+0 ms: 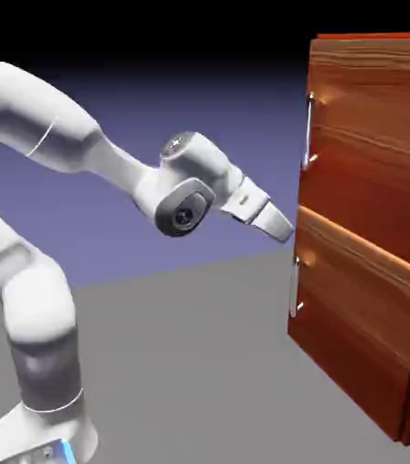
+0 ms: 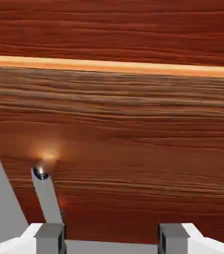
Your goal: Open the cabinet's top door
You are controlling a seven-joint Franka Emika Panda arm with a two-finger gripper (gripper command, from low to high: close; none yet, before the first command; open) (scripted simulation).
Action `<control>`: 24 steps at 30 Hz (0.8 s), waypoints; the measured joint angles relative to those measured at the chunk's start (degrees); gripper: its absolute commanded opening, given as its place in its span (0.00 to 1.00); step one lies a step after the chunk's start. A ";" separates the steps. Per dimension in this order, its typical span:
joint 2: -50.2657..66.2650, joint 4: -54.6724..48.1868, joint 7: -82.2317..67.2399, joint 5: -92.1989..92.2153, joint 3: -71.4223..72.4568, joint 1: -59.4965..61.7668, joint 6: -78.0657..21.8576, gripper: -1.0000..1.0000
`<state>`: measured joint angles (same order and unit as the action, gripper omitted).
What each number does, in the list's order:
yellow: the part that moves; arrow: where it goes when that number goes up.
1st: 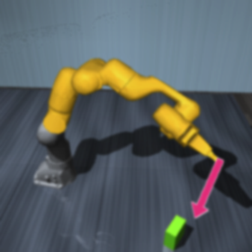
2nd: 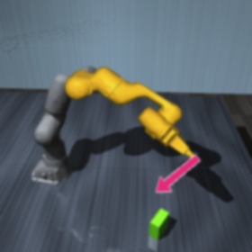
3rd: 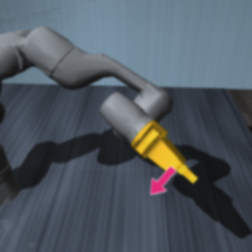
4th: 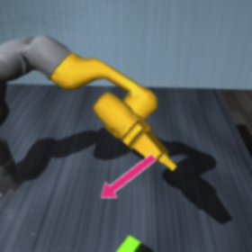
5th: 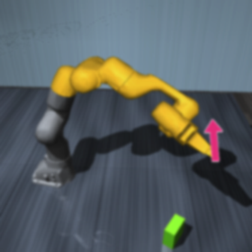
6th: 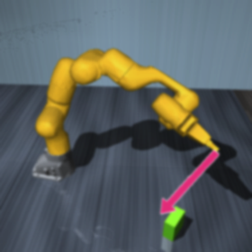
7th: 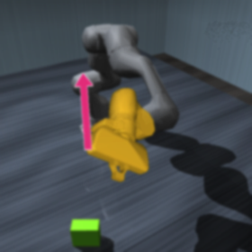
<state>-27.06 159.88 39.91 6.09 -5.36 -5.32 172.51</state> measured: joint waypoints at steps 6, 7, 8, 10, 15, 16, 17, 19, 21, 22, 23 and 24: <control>12.46 -2.49 -5.67 13.55 -11.93 -10.30 -3.33 0.50; 14.54 -2.90 -6.61 15.81 -13.92 -12.02 -3.89 0.50; 16.61 -3.32 -7.56 18.07 -15.91 -13.73 -4.44 0.50; 20.77 -4.15 -9.45 22.59 -19.89 -17.18 -5.56 0.50; 31.15 -6.22 -14.17 33.88 -29.83 -25.71 -8.33 0.50; 33.23 -6.64 -15.11 36.14 -31.82 -27.46 -8.89 0.50; 35.31 -7.05 -16.06 38.40 -33.81 -29.19 -9.45 0.50; 39.46 -7.88 -17.95 42.92 -37.78 -32.62 -10.56 0.50; 43.61 -8.71 -19.84 47.43 -41.76 -36.05 -11.67 0.50; 45.69 -9.12 -20.78 49.69 -43.75 -37.77 -12.22 0.50; 47.77 -9.54 -21.73 51.95 -45.74 -39.49 -12.78 0.50; 49.84 -9.95 -22.67 54.21 -47.73 -41.20 -13.33 0.50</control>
<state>22.79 149.93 17.24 60.30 -53.09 -46.52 159.17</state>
